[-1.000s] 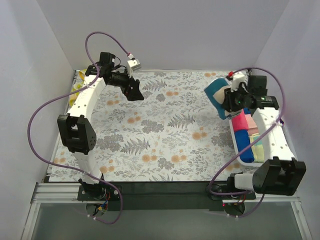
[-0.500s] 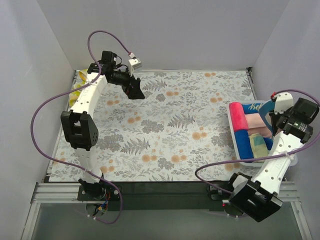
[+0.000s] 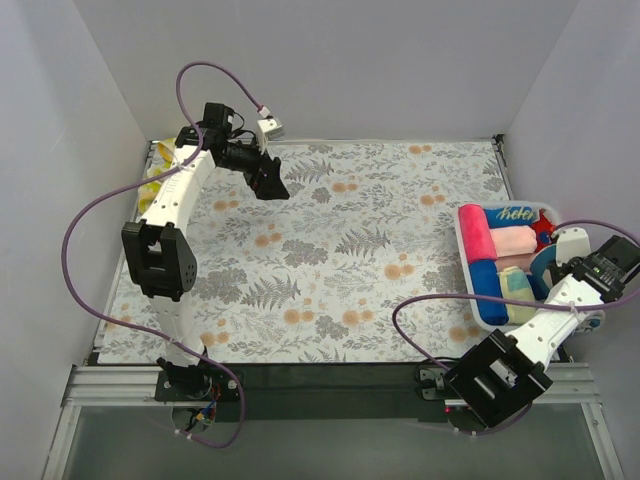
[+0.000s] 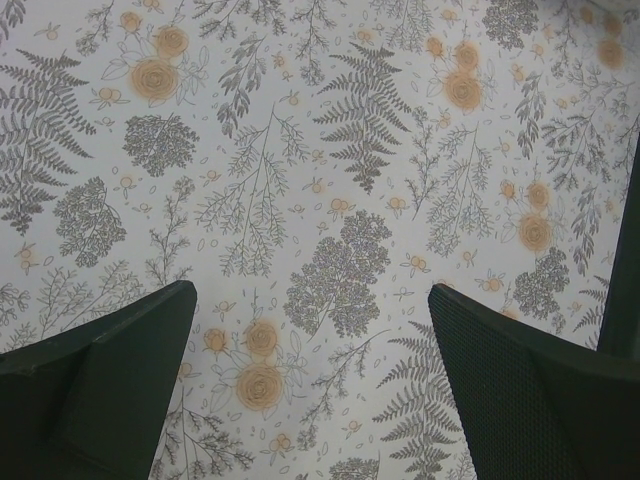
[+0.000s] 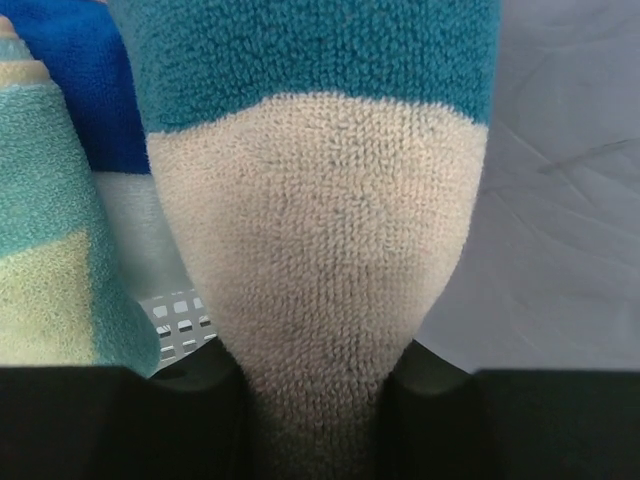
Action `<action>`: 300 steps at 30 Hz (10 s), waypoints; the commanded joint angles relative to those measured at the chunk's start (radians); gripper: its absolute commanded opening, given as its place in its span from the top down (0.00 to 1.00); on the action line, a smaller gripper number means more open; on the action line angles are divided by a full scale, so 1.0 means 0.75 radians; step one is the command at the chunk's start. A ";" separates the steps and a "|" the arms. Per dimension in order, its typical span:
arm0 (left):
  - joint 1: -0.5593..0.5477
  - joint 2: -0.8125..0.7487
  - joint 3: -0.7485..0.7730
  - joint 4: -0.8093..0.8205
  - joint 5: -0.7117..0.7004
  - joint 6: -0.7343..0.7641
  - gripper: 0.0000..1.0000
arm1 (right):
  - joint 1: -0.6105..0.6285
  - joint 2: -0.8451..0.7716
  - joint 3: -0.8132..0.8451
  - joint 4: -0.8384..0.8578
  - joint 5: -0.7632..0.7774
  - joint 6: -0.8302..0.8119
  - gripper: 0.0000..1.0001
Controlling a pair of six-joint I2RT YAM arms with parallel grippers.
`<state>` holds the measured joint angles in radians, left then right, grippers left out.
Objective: Roll the towels
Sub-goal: Place the rolled towel into the container, then move the towel to the center of the board, then flatten the towel
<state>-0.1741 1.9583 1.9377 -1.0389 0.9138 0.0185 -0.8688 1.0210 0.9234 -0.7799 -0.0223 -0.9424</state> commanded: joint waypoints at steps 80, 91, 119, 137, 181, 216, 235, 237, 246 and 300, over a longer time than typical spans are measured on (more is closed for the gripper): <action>0.504 0.575 0.433 0.340 -1.165 0.057 0.18 | 1.044 0.310 0.769 -0.314 -0.105 0.401 0.02; 0.566 0.696 0.231 0.483 -1.290 0.241 0.22 | 1.062 0.543 1.119 -0.494 -0.214 0.516 0.02; -0.113 -0.230 -0.893 0.036 -0.382 0.709 1.00 | 1.068 0.715 1.080 -0.533 -0.580 0.549 0.07; 0.052 -0.660 -1.140 -0.435 -0.652 1.006 0.69 | 1.608 0.946 0.937 -0.165 -0.586 0.555 0.28; 0.357 -0.580 -1.217 -0.145 -0.560 0.575 0.58 | 2.009 1.292 1.025 0.140 -0.428 0.882 0.99; 0.152 -0.870 -1.371 -0.337 -0.541 1.037 0.52 | 2.007 1.305 1.022 0.169 -0.332 0.862 0.51; 0.152 -0.926 -1.385 -0.327 -0.576 1.006 0.51 | 2.093 1.619 1.101 0.222 -0.152 0.909 0.58; 0.152 -0.911 -1.365 -0.339 -0.562 1.031 0.51 | 2.093 1.621 1.074 0.226 -0.146 0.893 0.63; 0.014 -0.860 -1.401 -0.372 -0.533 1.106 0.58 | 2.083 1.521 1.023 0.224 -0.201 0.868 0.99; -0.177 -0.936 -1.590 -0.073 -0.615 1.158 0.85 | 1.825 1.154 0.826 0.093 -0.316 0.811 0.99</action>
<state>-0.3096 1.2469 0.7658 -1.1103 0.4274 0.8974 0.4934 1.9194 1.5539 -0.6823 -0.2192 -0.3218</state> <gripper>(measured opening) 0.177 0.015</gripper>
